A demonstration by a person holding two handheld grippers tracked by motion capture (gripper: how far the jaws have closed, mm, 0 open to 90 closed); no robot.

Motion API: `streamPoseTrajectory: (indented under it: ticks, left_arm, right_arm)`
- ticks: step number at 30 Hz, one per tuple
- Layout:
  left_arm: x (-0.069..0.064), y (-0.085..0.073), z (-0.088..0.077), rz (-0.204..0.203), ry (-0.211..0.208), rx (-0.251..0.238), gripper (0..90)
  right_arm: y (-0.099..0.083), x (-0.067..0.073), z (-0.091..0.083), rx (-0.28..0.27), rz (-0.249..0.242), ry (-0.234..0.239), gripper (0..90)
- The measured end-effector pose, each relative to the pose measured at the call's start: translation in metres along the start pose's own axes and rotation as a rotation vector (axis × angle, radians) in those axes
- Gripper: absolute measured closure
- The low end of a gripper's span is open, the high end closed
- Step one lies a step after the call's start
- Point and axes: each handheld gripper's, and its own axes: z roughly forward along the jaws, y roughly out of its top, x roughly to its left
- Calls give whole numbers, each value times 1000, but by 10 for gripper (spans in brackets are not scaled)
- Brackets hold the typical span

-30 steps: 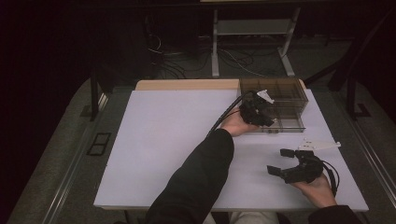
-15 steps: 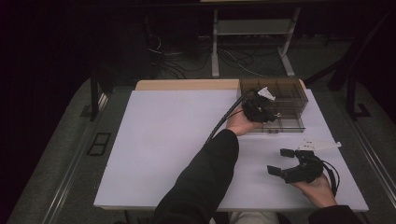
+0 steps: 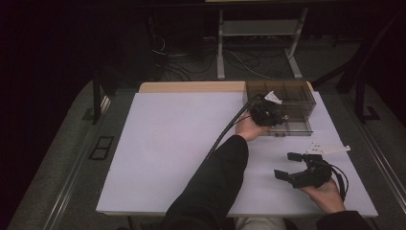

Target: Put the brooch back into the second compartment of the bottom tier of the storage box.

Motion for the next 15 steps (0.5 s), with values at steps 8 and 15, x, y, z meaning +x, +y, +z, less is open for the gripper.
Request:
streamPoseTrajectory:
  ticks: [8,15]
  left_arm:
    - [1,-6,10,5,17,12,792]
    - [1,-11,18,4,39,8,792]
  right_arm:
    - [0,0,0,0,1,1,5]
    - [0,0,0,2,-4,3,5]
